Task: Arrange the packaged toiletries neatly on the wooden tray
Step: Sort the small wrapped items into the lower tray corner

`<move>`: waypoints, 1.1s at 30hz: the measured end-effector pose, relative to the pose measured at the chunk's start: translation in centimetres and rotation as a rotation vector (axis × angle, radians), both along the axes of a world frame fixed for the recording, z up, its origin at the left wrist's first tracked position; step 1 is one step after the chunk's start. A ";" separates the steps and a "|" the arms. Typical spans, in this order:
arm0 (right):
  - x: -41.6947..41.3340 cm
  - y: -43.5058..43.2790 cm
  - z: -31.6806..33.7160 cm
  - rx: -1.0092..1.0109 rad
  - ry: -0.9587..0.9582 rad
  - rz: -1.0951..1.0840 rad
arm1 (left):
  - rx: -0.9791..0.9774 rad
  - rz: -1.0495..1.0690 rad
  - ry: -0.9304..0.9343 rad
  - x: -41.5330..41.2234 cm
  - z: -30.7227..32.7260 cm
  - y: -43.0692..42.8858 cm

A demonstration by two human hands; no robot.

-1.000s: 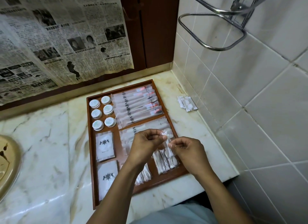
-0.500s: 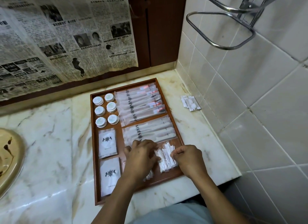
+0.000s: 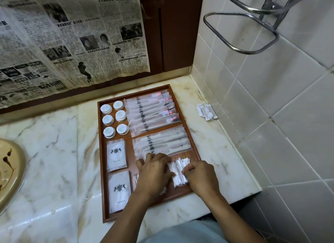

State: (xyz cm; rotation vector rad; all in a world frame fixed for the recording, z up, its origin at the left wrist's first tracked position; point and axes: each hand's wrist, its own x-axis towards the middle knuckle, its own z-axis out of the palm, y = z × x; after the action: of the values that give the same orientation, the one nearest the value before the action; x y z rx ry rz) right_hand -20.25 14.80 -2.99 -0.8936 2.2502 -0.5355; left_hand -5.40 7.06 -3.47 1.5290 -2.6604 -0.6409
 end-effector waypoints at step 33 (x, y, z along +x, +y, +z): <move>-0.3 0.4 -0.8 -0.034 0.320 0.178 | -0.022 -0.020 -0.017 -0.3 -0.8 0.2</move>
State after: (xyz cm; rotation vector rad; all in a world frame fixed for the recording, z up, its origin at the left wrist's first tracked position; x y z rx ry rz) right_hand -20.60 15.16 -3.81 -1.2588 2.4150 -0.3712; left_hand -5.68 7.24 -4.32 1.5109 -2.6887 -0.6002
